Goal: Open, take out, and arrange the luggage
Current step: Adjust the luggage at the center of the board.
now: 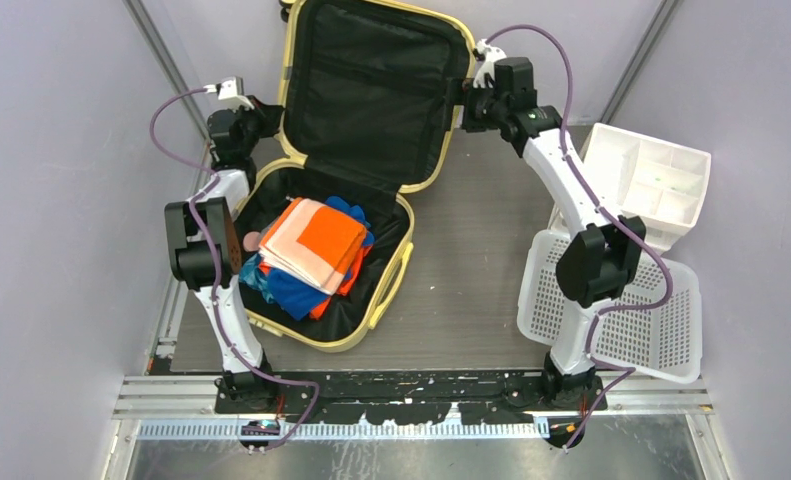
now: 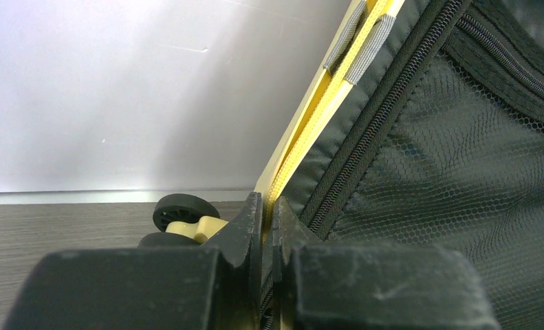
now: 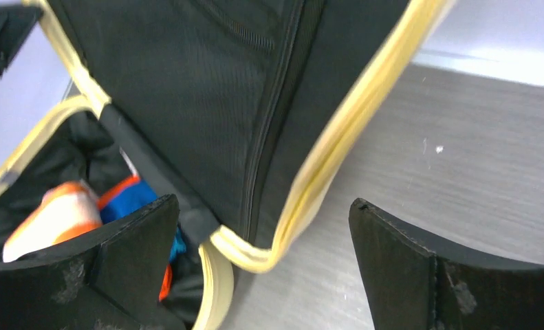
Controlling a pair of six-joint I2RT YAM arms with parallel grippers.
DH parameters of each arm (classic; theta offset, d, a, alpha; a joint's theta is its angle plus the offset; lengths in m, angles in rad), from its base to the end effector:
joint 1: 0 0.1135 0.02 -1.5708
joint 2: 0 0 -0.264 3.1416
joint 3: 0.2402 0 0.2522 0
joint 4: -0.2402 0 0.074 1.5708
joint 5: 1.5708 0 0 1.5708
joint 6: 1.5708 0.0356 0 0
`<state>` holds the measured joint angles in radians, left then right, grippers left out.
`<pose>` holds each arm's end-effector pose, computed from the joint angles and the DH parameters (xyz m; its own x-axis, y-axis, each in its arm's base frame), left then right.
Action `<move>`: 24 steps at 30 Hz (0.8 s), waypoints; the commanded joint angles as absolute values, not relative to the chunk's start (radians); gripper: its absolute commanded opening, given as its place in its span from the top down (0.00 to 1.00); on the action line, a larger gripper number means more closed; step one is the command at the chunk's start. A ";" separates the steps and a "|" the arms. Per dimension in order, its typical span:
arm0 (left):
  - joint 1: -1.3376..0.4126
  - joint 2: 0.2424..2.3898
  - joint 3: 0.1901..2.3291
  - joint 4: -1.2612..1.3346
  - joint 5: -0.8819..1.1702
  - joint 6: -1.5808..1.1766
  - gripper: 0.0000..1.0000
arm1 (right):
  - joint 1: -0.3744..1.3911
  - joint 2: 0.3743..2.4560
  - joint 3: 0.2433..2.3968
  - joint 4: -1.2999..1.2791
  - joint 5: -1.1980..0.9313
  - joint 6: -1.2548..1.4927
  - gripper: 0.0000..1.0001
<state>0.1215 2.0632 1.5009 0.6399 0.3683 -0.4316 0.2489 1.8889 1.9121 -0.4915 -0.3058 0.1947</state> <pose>0.4889 0.0468 0.2746 -0.0319 -0.3971 -0.9172 0.2531 0.8846 -0.3917 0.4261 0.1194 0.3812 -0.5250 0.0569 -0.8492 -0.4013 0.8633 0.3060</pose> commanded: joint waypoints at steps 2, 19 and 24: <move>0.153 1.958 1.529 0.858 0.352 -0.497 1.00 | 0.274 1.944 2.033 -0.379 -0.017 0.268 0.06; 0.154 1.986 1.572 0.890 0.472 -0.560 1.00 | 0.284 1.943 2.051 -0.296 -0.057 0.221 0.97; 0.154 1.968 1.557 0.948 0.515 -0.585 1.00 | 0.302 1.886 2.055 -0.310 -0.107 0.144 0.99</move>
<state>0.1459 2.0632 1.5009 0.6678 0.4633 -0.5140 0.2817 1.9793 2.0106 -0.3698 -0.0254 0.2401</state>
